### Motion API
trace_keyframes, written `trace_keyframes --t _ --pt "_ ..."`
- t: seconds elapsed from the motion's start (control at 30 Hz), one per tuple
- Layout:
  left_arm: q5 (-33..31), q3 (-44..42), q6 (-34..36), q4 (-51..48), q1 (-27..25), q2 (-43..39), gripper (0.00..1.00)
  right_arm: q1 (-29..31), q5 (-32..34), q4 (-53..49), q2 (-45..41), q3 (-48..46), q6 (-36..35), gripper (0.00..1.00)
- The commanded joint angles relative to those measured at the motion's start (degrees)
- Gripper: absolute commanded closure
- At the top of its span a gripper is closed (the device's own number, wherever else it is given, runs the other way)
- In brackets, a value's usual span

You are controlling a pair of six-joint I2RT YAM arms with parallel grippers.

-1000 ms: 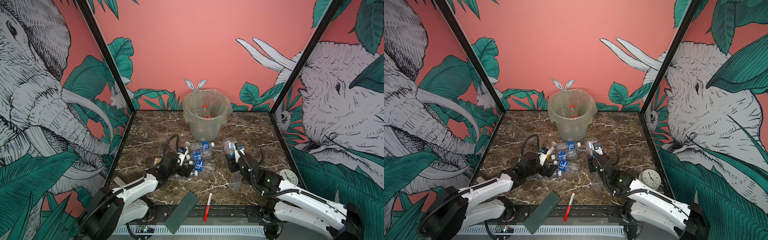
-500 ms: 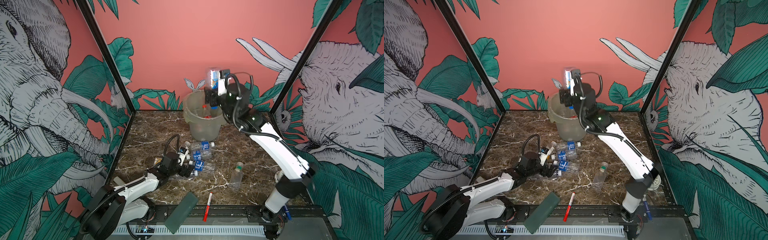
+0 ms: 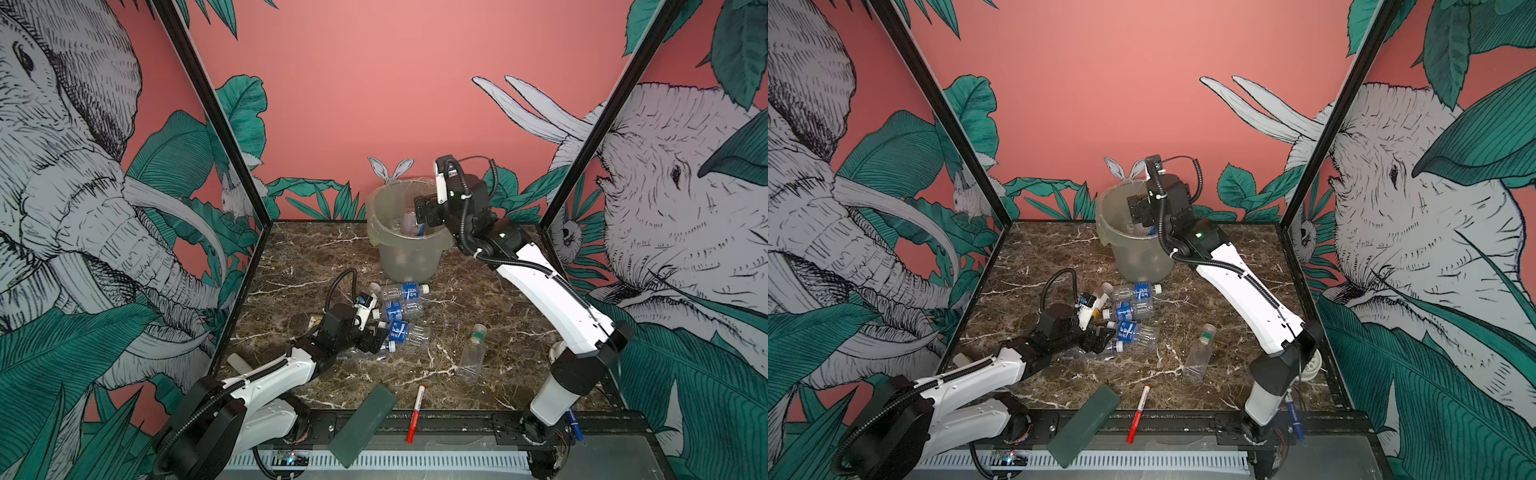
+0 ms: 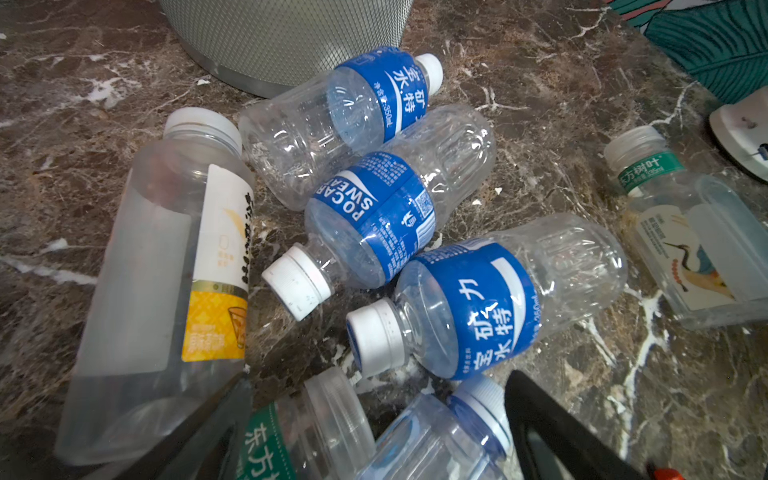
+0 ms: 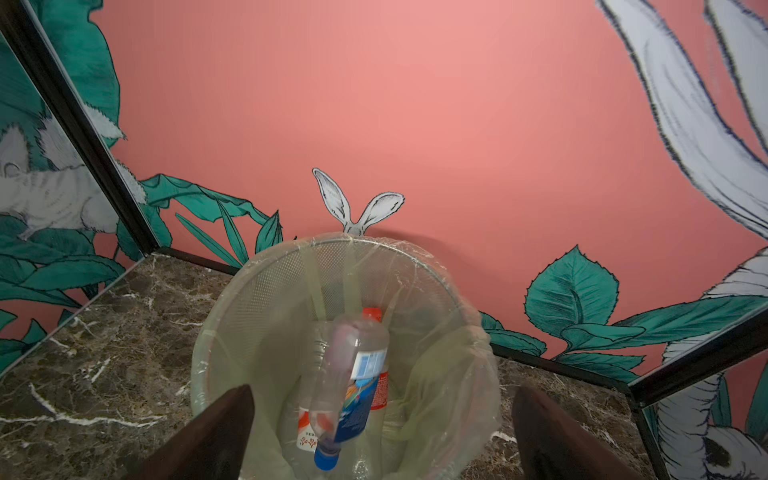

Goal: Throw the plastic bottles in the bin
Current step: 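Open the right gripper to drop the bottle and lower it toward the pile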

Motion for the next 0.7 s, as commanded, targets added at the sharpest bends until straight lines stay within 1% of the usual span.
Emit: trace_keyframes --t 0.0,0.17,0.3,0.47,0.53,0.67 --pt "-0.32 0.81 -0.11 0.24 -0.23 -0.53 0.04 0.13 1.58 3.78 -5.18 -4.53 0.52 0.01" --pt "-1.05 0.72 -0.02 0.1 -0.21 -0.78 0.04 0.12 4.63 4.3 -10.84 -14.93 3.18 0.01" --pt "-1.15 0.78 0.05 0.06 -0.27 -0.73 0.04 0.13 5.54 4.35 -16.21 -24.95 7.25 0.01" --pt "-1.19 0.78 0.15 -0.15 -0.24 -1.2 0.04 0.11 6.77 2.98 -21.75 -34.68 11.47 0.01" --pt "-1.23 0.69 0.07 -0.15 -0.23 -1.26 0.04 0.16 6.24 2.89 -23.95 -38.71 13.07 0.01" --pt "-1.05 0.73 -0.02 0.05 -0.23 -1.08 0.04 0.11 5.06 3.05 -28.09 -47.26 18.81 0.01"
